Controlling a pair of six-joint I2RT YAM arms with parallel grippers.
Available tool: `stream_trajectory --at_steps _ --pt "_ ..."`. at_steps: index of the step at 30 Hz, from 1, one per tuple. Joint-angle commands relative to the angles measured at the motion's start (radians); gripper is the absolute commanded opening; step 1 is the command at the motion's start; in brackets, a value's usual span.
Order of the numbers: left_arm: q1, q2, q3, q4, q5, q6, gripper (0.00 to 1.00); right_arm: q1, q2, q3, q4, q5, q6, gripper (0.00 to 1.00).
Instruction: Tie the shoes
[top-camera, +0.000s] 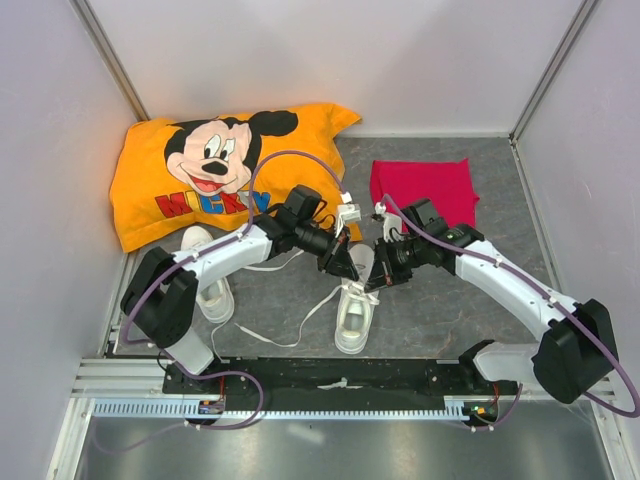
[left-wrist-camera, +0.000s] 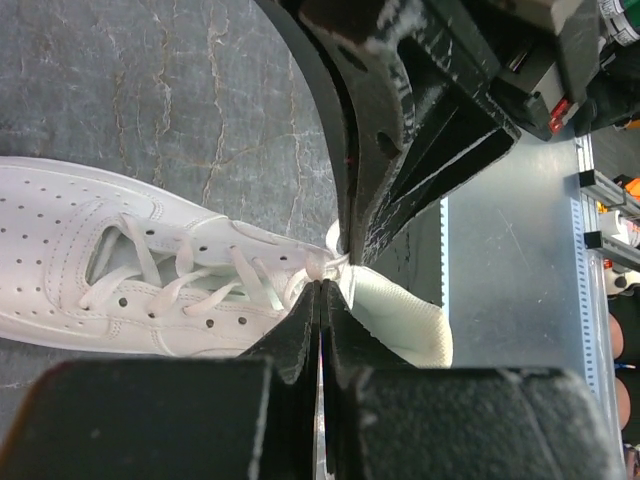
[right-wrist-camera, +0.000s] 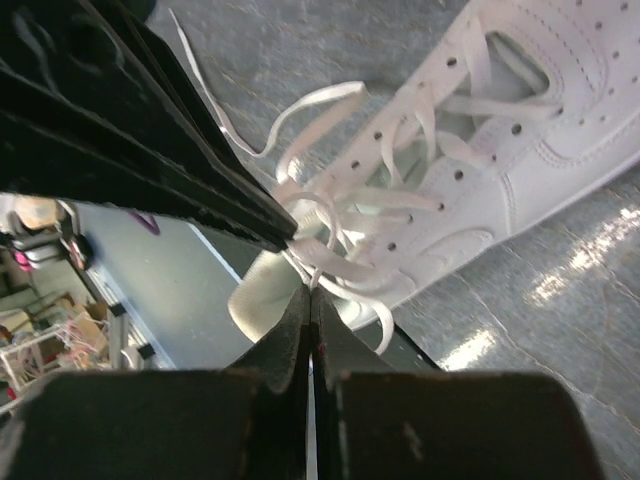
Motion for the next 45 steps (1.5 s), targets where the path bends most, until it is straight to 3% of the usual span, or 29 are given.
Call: stream_trajectory --at_steps 1,13,23,32,35,39,45 --pt "-0.005 -0.056 -0.018 0.057 0.028 -0.069 0.01 -0.006 0.012 0.013 0.116 -0.034 0.161 0.00" --pt "-0.005 -0.091 -0.078 0.146 0.028 -0.179 0.02 -0.003 -0.006 -0.101 0.299 -0.008 0.341 0.00" --pt "-0.005 -0.104 -0.108 0.195 0.030 -0.245 0.01 0.000 -0.182 -0.327 0.686 0.059 0.542 0.00" --pt "-0.006 -0.101 -0.119 0.218 0.045 -0.271 0.01 0.020 -0.184 -0.452 0.926 0.063 0.663 0.00" --pt "-0.006 -0.099 -0.114 0.189 0.059 -0.244 0.06 0.021 -0.179 -0.469 0.937 0.064 0.652 0.00" --pt "-0.006 -0.117 -0.093 0.070 0.012 -0.138 0.23 0.021 -0.201 -0.501 0.951 0.070 0.635 0.00" --pt "0.014 -0.173 -0.098 -0.008 -0.056 -0.018 0.41 0.023 -0.224 -0.535 0.967 0.089 0.605 0.00"
